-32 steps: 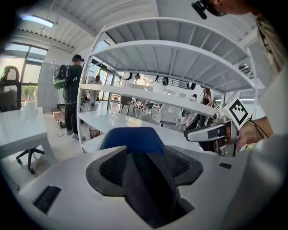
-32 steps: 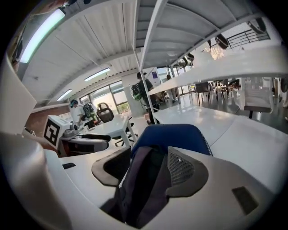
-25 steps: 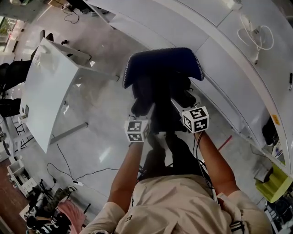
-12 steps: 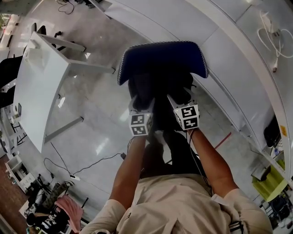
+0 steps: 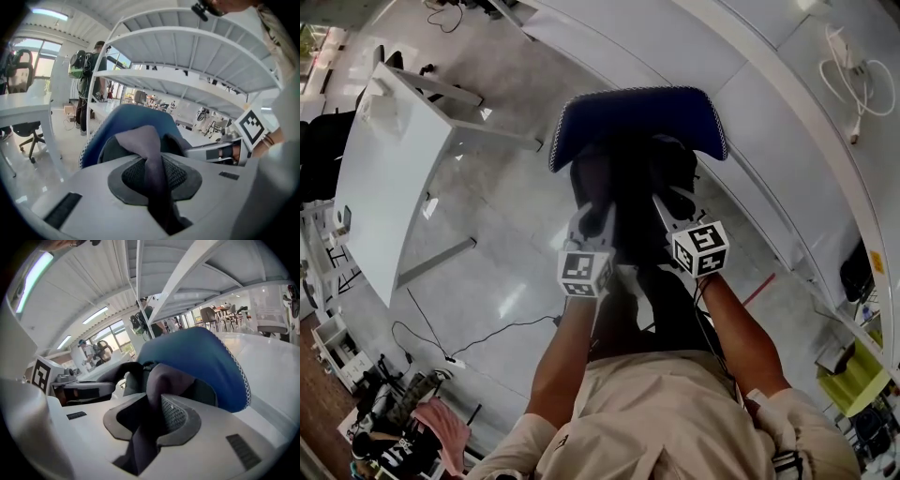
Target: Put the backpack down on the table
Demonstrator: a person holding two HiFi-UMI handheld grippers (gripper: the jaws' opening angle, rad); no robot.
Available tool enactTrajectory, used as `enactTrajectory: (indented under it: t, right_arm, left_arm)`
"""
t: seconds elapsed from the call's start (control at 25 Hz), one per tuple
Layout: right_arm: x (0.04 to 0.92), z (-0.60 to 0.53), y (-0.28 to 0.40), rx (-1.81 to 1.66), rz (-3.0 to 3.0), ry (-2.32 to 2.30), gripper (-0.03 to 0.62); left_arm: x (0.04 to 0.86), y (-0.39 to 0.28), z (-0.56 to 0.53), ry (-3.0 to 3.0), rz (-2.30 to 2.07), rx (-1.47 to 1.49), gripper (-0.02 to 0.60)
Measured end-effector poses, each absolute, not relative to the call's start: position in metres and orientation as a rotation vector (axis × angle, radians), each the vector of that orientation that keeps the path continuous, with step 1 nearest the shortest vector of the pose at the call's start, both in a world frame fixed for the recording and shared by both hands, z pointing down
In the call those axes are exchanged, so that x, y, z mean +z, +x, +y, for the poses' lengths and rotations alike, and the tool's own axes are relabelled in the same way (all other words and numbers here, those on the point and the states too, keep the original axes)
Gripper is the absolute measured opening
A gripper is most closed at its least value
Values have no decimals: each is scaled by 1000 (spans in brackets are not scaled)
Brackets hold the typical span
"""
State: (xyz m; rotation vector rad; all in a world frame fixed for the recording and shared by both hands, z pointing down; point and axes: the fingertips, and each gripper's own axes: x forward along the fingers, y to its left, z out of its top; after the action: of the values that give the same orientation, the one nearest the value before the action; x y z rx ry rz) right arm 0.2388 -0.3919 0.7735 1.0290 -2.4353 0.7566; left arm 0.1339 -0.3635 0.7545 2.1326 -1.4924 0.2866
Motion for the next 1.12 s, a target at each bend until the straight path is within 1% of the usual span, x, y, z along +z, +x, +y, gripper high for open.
enactTrajectory:
  t: [0.32, 0.52, 0.64, 0.76, 1.12]
  right_arm:
    - [656, -356, 215, 647, -2613, 877, 97]
    - [607, -300, 186, 482, -2642, 706, 95]
    - [581, -286, 165, 413, -2674, 626, 97]
    - [553, -282, 136, 346, -2723, 563, 97]
    - [462, -275, 26, 216, -2893, 517, 97]
  left_arm:
    - [630, 107, -334, 2217, -1610, 114, 67]
    - [587, 81, -274, 2144, -1710, 108, 67]
    - [565, 66, -237, 2087, -1752, 71, 66]
    - [539, 38, -222, 2079, -1820, 42, 66]
    - [444, -72, -212, 2180, -2064, -38, 66]
